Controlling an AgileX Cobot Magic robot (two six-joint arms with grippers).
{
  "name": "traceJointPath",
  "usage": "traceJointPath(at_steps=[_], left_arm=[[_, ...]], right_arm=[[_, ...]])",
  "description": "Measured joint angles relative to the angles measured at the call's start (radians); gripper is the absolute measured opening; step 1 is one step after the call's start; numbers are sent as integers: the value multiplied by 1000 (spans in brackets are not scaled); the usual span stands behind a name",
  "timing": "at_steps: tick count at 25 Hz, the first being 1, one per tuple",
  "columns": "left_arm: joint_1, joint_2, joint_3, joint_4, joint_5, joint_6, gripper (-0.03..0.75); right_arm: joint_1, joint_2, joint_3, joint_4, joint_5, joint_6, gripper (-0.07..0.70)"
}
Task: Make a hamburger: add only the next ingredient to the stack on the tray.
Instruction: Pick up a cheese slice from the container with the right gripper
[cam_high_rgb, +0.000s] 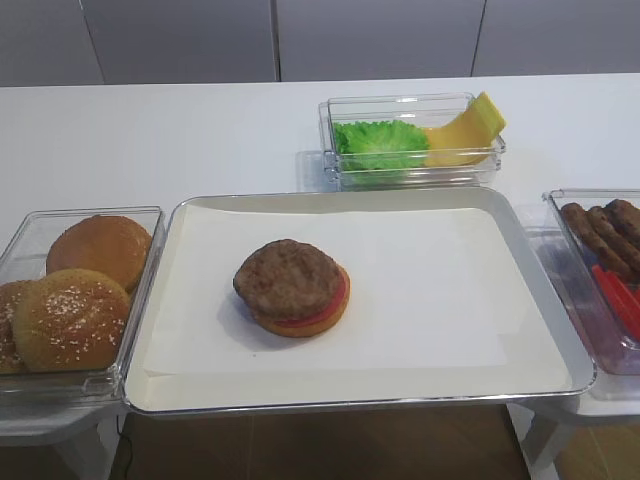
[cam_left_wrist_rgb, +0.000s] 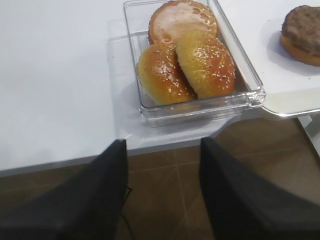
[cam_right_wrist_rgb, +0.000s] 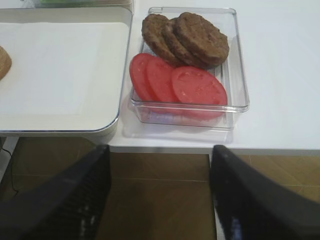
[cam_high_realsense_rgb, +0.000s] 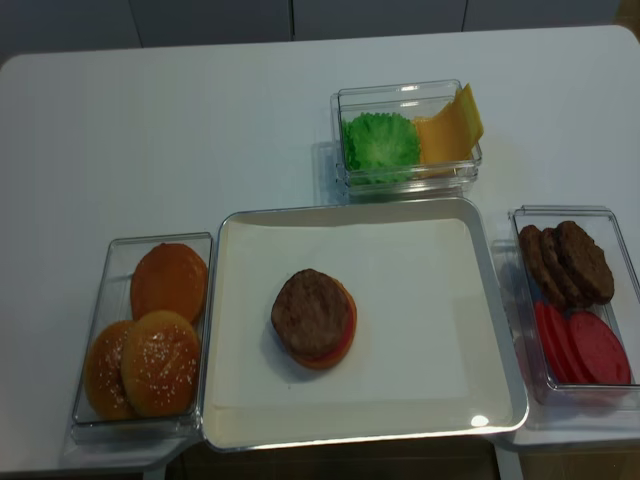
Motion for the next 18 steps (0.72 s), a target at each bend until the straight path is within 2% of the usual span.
traceJointPath(at_steps=[18], left_arm=[[0, 0, 0, 0, 0, 0, 352]], right_arm=[[0, 0, 0, 0, 0, 0, 468]])
